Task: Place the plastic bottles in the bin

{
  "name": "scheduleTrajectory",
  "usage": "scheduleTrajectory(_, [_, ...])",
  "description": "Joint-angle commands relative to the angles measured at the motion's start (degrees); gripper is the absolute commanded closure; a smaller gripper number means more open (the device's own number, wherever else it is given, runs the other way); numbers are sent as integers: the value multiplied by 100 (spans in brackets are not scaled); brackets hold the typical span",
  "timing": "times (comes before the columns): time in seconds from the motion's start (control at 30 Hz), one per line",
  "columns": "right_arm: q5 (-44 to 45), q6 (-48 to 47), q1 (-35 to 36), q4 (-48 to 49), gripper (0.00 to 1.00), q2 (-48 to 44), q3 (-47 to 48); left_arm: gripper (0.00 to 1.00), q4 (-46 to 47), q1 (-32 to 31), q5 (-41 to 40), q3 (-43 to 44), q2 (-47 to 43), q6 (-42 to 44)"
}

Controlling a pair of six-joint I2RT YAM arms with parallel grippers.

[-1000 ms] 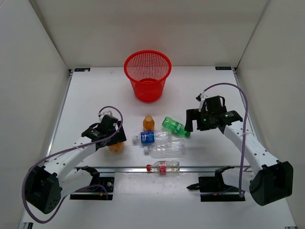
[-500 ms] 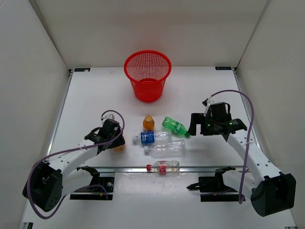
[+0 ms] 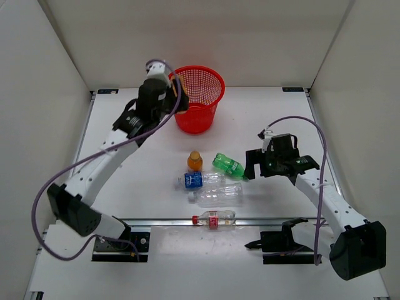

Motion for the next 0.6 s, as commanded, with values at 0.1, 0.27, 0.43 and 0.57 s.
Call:
scheduleTrajectory(0.1, [-145,-475,28,626,1,105,60,64,478,-51,-632,2638,2173,1070])
scheduleTrajectory(0.27, [-374,-817,88,757,1,246,147,53,301,45,-774,4542,4000,1317])
scheduleTrajectory(0.43, [-251,-1247,282,837,0,676,490,41,309,432,-309,4405,4022,781])
scheduleTrajectory(0.57, [-444,-1459,431,1179,1,1098,736,1,530,328,-229,3841,3670,780])
